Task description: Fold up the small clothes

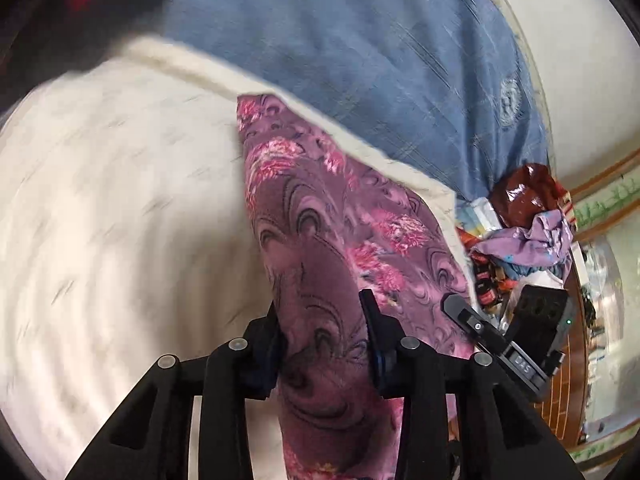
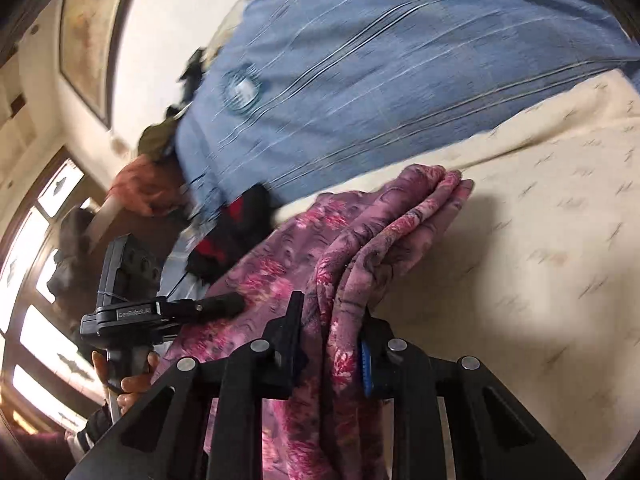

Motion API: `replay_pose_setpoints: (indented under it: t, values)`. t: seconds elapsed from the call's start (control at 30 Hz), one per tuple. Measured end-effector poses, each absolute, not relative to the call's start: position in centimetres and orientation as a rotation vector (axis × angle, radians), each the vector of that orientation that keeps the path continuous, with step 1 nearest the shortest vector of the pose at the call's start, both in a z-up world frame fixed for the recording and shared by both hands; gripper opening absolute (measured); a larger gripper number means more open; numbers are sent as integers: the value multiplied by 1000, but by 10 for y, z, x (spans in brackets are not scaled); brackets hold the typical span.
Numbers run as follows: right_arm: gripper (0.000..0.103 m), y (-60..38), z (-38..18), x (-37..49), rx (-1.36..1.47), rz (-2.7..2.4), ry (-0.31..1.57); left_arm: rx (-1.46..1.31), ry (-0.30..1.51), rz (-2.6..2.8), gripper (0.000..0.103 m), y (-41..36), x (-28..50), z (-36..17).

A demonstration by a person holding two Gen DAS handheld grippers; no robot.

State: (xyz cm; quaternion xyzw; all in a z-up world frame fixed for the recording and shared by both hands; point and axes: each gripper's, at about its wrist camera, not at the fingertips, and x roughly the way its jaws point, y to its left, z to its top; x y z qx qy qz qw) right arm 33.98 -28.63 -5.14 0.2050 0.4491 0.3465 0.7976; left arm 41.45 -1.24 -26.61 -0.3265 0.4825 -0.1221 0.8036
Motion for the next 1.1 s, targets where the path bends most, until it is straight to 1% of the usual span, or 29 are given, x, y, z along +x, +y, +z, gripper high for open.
replay_pose_setpoints:
  t: [0.07, 0.1, 0.13, 0.2, 0.23, 0.27, 0.33, 0.4, 0.47, 0.5, 0.57, 0.63, 0.67, 0.7, 0.73, 0.8, 0.83, 0.9, 1.0, 1.1]
  values:
    - [25, -279, -72, 329, 436, 731, 1018, -672, 1106, -209, 37, -4, 395, -288]
    - [28, -274, -89, 323, 410, 682, 1075, -650, 1150, -173, 42, 1, 388, -304]
    - [32, -273, -104, 318, 384, 631, 1120, -691, 1148, -197, 42, 8, 382, -312]
    - [35, -285, -108, 311, 464, 605, 1106, -774, 1120, -220, 41, 23, 372, -308]
    - [40, -289, -104, 309, 465, 573, 1106, -764, 1099, -220, 41, 27, 369, -297]
    - [43, -293, -93, 307, 446, 537, 1087, -734, 1072, -210, 39, 29, 368, -287]
    - [43, -294, -69, 305, 409, 513, 1006, -644, 982, -192, 43, 27, 366, -254]
    - [42, -283, -40, 307, 355, 553, 906, -570, 931, -191, 52, 18, 373, -230]
    - [39, -265, -29, 315, 293, 587, 867, -505, 914, -187, 53, 2, 390, -219]
    - [39, -253, -29, 320, 261, 592, 868, -481, 925, -189, 53, -6, 395, -218]
    - [36, -233, -43, 336, 226, 585, 903, -428, 986, -181, 51, -24, 413, -230]
    - [35, -230, -65, 343, 190, 550, 956, -398, 1055, -145, 51, -37, 441, -254]
    - [30, -228, -80, 349, 160, 523, 991, -398, 1087, -134, 49, -39, 450, -266]
    - [29, -228, -92, 354, 155, 515, 1013, -402, 1084, -135, 49, -49, 463, -270]
    - [28, -233, -94, 355, 191, 527, 977, -389, 1064, -135, 49, -54, 466, -267]
    - [27, -240, -94, 354, 231, 532, 990, -358, 1070, -141, 49, -60, 465, -260]
    - [27, -242, -91, 353, 240, 525, 992, -355, 1068, -157, 49, -59, 459, -255]
    - [33, -245, -75, 343, 219, 539, 967, -361, 1049, -205, 49, -56, 441, -246]
    - [33, -247, -59, 310, 163, 599, 925, -347, 1006, -265, 51, -50, 392, -231]
    - [33, -250, -68, 285, 125, 602, 962, -270, 983, -240, 52, -47, 343, -233]
